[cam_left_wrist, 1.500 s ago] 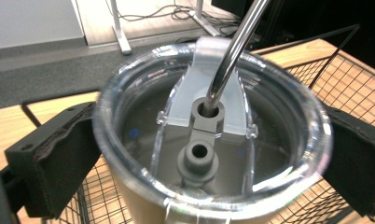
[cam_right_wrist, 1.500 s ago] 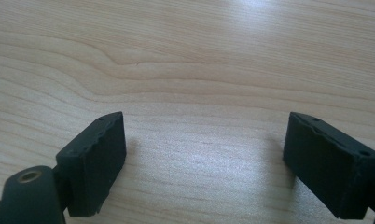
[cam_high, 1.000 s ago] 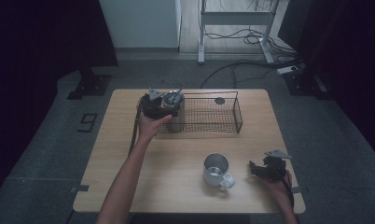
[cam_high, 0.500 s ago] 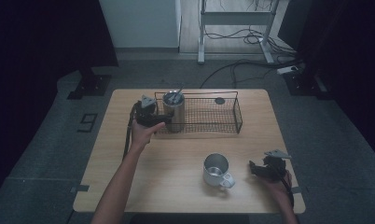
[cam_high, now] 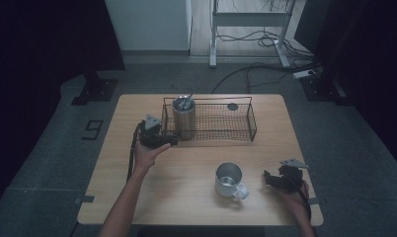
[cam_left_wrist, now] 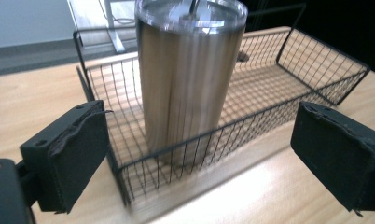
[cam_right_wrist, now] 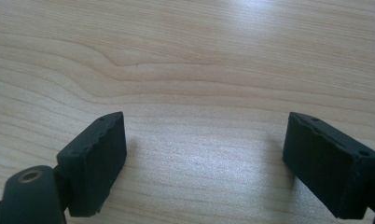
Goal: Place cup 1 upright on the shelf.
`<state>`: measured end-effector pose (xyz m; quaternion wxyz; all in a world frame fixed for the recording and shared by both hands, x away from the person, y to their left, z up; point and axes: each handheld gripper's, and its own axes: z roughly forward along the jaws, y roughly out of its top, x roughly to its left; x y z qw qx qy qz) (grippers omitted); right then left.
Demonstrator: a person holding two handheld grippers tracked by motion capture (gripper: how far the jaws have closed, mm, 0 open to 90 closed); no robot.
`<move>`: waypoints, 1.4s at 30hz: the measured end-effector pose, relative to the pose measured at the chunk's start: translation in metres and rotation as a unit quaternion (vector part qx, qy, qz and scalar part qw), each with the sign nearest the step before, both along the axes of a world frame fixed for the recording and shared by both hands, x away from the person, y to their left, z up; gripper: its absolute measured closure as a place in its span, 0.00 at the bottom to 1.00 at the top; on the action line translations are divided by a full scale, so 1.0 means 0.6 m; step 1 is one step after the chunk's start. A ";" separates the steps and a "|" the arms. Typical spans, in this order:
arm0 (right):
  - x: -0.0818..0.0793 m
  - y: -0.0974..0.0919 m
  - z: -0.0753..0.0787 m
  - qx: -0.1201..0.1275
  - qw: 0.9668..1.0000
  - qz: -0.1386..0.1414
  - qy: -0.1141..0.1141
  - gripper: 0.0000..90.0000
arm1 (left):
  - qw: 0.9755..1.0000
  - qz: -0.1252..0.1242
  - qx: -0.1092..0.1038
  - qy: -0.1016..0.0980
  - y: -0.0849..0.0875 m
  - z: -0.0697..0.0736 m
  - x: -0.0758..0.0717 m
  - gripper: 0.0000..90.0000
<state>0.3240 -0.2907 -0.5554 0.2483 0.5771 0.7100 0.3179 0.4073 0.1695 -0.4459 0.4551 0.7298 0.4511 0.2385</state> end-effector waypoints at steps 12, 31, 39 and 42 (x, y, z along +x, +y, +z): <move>0.000 0.000 0.000 0.000 1.000 0.000 0.000 0.15 | 1.000 -0.001 -0.007 0.016 0.032 -0.039 -0.057 0.07; 0.000 0.000 0.000 0.000 1.000 0.000 0.000 0.15 | 0.998 0.013 -0.005 0.055 0.088 -0.116 -0.116 0.10; 0.000 0.000 0.000 -0.001 1.000 0.000 0.000 0.15 | 0.998 0.010 0.019 0.059 0.094 -0.130 -0.136 0.12; 0.000 0.000 0.000 -0.001 1.000 0.000 0.000 0.15 | 0.998 0.008 0.017 0.058 0.096 -0.128 -0.139 0.12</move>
